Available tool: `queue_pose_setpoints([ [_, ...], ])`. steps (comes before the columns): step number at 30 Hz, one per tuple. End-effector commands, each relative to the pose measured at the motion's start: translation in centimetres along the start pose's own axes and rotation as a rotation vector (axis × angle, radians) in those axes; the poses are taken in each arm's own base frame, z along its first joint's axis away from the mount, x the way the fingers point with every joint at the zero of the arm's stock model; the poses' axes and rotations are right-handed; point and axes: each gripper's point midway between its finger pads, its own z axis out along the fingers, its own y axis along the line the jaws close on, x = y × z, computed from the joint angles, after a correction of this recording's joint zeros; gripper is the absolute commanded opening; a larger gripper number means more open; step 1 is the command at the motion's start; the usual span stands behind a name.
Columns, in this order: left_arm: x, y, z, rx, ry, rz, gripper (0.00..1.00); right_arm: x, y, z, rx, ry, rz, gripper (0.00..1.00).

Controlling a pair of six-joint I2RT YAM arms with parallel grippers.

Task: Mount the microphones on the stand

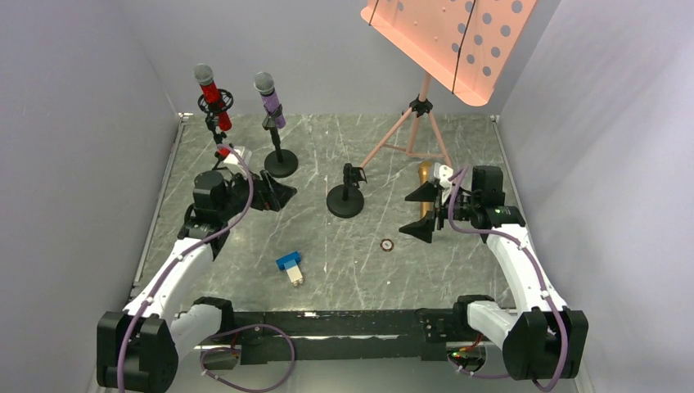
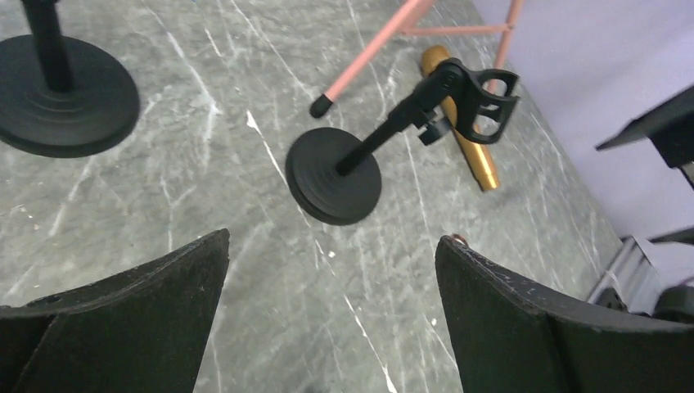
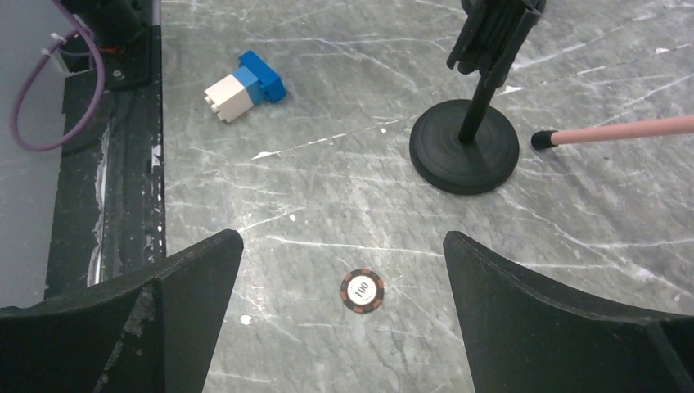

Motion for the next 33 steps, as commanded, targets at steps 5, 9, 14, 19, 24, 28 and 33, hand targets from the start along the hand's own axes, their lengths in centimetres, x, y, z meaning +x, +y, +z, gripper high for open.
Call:
queue_pose_setpoints([
  [5,2.1,-3.5,-1.0,0.155,0.083,-0.131,0.99,-0.4,-1.6,-0.3,0.049,0.020,-0.061,1.00],
  [9,4.6,-7.1,0.6,0.147,0.090,0.014,0.99,-0.1,-1.6,-0.1,0.040,0.020,-0.055,1.00],
  [14,5.6,-8.0,3.3,0.128,-0.007,0.135,0.99,-0.1,-1.4,-0.1,0.028,0.013,-0.054,1.00],
  [19,5.0,-8.5,6.5,0.180,-0.155,0.244,0.97,-0.2,-1.5,-0.1,0.037,0.015,-0.065,1.00],
  [24,6.9,-8.2,10.8,0.201,-0.099,0.207,0.91,-0.2,-1.5,-0.2,0.042,0.017,-0.068,1.00],
  [28,7.5,-7.5,12.9,0.171,-0.107,0.191,0.90,-0.3,-1.5,-0.2,0.041,0.017,-0.070,1.00],
  [33,7.7,-7.2,15.3,0.175,-0.150,0.182,0.84,-0.5,-1.3,-0.2,0.028,0.013,-0.066,1.00],
])
